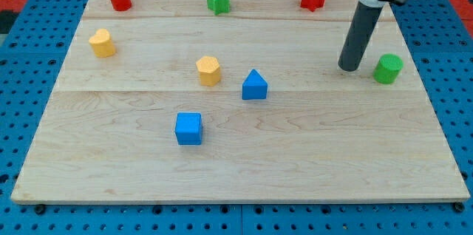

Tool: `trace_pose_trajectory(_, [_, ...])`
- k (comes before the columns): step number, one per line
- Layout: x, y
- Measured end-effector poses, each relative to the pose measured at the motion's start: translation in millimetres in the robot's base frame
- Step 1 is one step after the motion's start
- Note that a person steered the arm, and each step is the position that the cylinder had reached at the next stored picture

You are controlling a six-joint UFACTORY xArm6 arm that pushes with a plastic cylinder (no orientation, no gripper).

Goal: Push the blue traingle close to the blue cube

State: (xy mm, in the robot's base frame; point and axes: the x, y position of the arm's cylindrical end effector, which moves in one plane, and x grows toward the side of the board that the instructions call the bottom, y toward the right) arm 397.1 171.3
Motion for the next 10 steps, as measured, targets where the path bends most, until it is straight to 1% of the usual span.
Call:
trace_pose_trajectory(2, [23,-113])
trace_pose_trajectory(3, [23,-155])
trace_pose_trajectory(4, [58,-182])
trace_pose_trajectory(5, [83,-210])
trace_pose_trajectory(6, [88,-230])
trace_pose_trajectory(9, [88,-230])
trace_pose_trajectory(10, [94,-224])
